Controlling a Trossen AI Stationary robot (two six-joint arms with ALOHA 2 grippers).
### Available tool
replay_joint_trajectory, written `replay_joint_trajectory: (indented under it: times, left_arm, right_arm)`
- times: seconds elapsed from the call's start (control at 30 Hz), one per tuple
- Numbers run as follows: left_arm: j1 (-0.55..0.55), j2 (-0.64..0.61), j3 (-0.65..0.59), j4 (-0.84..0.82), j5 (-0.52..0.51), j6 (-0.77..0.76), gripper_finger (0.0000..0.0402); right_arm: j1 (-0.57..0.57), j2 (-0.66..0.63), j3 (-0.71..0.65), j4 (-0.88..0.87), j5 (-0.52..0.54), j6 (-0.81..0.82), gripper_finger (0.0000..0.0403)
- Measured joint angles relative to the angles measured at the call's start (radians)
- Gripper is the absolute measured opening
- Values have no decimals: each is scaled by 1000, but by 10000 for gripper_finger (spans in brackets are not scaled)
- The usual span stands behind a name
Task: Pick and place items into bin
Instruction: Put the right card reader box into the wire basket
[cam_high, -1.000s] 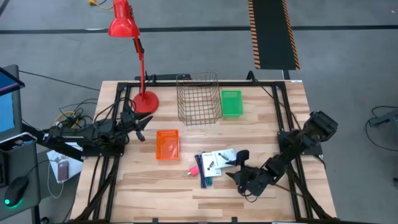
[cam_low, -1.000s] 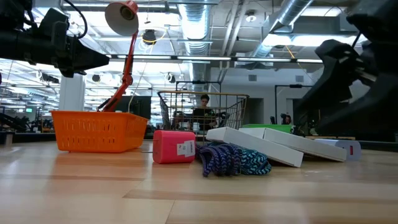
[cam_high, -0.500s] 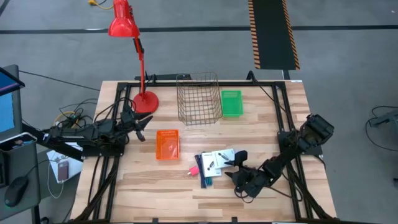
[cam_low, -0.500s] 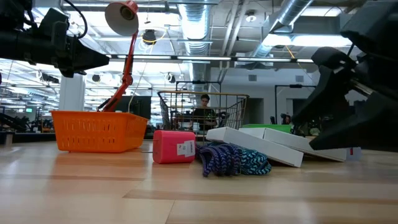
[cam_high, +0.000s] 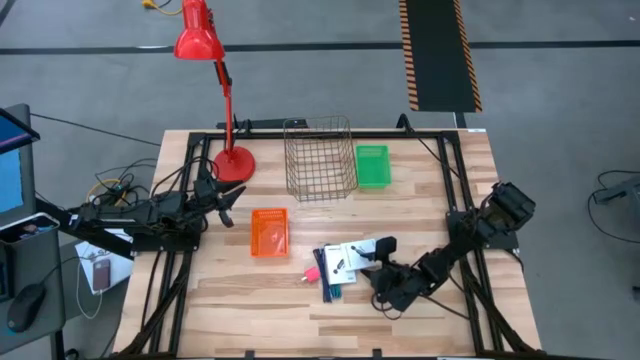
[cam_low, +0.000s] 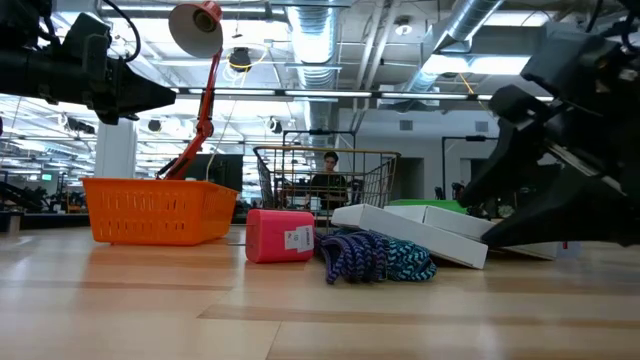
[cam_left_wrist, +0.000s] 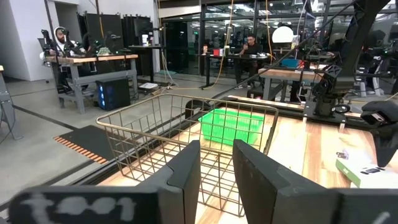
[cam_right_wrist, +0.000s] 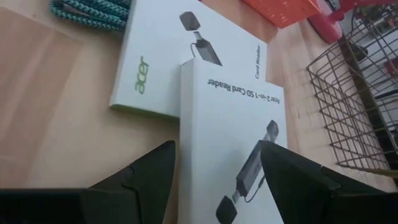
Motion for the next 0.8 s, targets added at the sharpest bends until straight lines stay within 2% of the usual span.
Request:
replay_joint_trajectory:
  times: [0.8]
  left_arm:
    - [0,0,0,0,0,0,82]
  right_arm:
    - [-54,-2,0,-3,-95,26,232]
